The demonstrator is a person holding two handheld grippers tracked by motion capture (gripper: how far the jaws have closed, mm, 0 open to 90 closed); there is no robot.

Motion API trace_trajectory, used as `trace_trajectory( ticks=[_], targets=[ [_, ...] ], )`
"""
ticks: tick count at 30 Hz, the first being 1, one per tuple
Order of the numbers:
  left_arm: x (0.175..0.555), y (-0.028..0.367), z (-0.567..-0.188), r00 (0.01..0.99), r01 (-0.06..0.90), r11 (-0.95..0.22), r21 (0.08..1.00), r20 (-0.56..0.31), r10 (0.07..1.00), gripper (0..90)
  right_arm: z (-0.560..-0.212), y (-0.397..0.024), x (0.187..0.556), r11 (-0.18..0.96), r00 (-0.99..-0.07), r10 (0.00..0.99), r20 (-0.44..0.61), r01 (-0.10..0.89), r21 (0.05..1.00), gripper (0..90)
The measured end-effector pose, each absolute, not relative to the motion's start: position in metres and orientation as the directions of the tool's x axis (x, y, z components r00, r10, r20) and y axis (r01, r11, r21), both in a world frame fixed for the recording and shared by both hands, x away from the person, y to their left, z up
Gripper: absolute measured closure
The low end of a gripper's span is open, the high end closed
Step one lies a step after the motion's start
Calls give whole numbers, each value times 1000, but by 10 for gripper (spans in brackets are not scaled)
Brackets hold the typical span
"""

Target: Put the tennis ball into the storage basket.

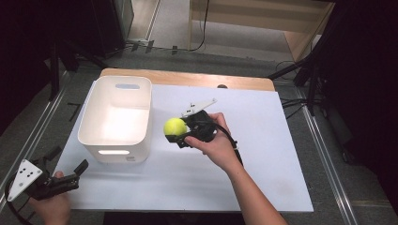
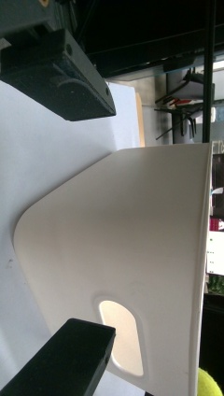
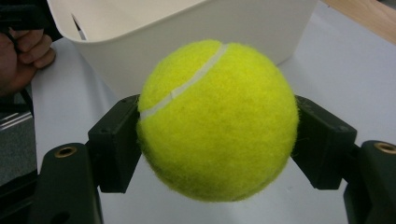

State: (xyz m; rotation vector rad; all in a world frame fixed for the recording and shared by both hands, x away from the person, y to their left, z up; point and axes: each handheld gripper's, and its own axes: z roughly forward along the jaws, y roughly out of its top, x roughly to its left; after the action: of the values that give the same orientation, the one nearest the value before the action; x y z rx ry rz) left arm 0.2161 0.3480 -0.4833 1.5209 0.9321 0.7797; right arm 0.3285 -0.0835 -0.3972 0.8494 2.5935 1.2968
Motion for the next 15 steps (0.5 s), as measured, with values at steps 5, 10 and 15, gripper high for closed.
trace_trajectory(
  ticks=[5, 10, 15],
  targets=[
    [216, 348, -483, 466, 141, -56, 988, -17, 884, 0, -394, -79, 329, 476, -839, 526, 137, 425, 770, 243],
    [216, 348, -483, 468, 140, -56, 989, -16, 883, 0, -392, -76, 330, 475, -844, 517, 139, 418, 774, 243],
    [216, 348, -483, 468, 140, -56, 989, -16, 883, 0, -387, -72, 331, 480, -852, 505, 136, 409, 776, 244]
  ],
)
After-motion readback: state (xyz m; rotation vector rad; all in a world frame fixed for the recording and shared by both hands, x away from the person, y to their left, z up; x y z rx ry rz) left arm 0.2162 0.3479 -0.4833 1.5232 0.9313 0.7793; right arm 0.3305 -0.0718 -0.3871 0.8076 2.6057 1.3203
